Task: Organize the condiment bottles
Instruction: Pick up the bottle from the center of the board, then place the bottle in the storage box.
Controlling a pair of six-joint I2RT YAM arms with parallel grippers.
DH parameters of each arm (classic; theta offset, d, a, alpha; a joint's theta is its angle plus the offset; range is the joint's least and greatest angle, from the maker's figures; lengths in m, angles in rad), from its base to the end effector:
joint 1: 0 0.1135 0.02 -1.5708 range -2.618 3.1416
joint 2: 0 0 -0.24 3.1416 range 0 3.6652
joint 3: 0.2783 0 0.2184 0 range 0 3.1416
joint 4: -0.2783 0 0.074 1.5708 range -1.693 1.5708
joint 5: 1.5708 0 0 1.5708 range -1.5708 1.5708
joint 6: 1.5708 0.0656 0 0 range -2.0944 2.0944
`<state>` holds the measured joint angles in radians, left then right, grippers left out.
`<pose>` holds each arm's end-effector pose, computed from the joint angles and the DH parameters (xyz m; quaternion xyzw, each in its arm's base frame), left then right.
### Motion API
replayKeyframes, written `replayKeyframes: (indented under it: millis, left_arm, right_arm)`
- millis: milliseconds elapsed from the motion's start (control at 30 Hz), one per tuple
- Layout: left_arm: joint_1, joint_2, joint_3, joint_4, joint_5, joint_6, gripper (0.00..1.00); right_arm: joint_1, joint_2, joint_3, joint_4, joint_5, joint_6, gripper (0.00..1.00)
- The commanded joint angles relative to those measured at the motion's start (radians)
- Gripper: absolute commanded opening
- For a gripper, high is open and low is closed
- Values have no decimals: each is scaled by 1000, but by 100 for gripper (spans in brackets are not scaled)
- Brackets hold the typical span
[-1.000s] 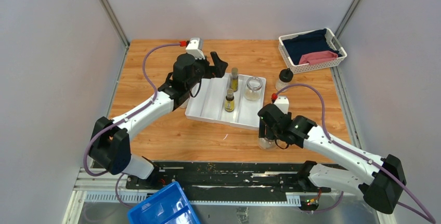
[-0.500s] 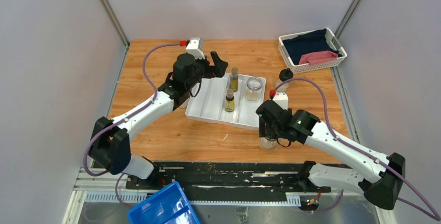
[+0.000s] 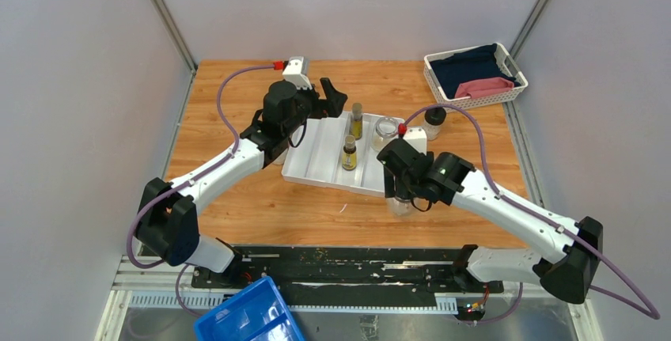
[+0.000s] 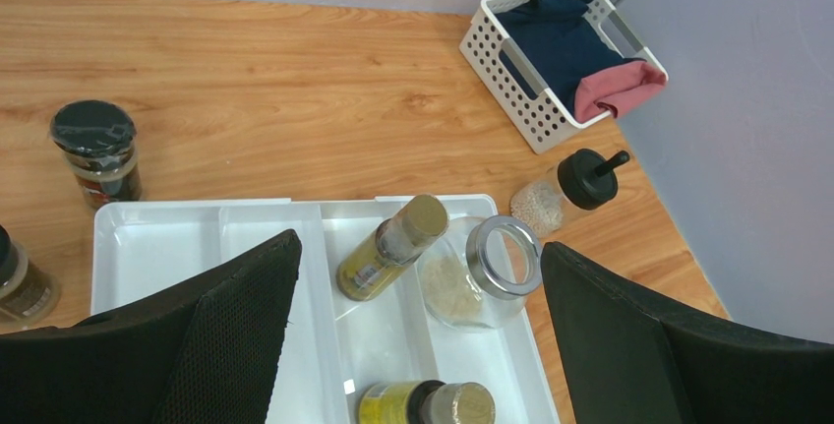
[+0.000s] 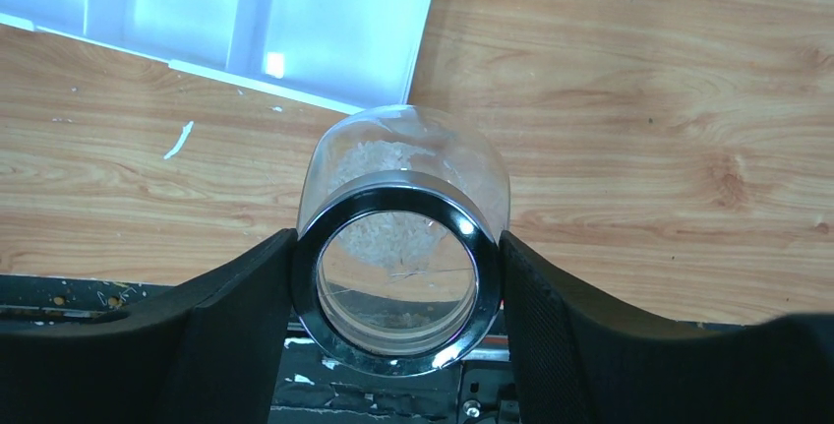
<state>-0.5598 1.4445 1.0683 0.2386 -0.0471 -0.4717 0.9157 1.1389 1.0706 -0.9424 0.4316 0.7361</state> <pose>0.2943 -0.1808 0.3111 0.0177 0.7538 -0.3084 0.5800 0.1461 0.1451 0.2638 -0.0252 0.9403 0.0590 0.3343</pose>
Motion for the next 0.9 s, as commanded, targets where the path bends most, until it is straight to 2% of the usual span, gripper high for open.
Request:
replayKeyframes:
  millis: [0, 200, 567, 867]
  left_arm:
    - [-9, -18, 24, 10, 10, -2, 95]
    - [-9, -26, 16, 10, 6, 4, 95]
    - [-9, -33, 12, 10, 3, 8, 95]
    - [-9, -32, 7, 11, 1, 7, 95]
  right_arm:
    - [12, 40, 61, 40, 57, -32, 0]
    - [-10, 91, 80, 128, 64, -75, 0]
    - [-108, 197, 140, 272, -17, -185, 0]
    - [-147, 281, 168, 345, -37, -193, 0]
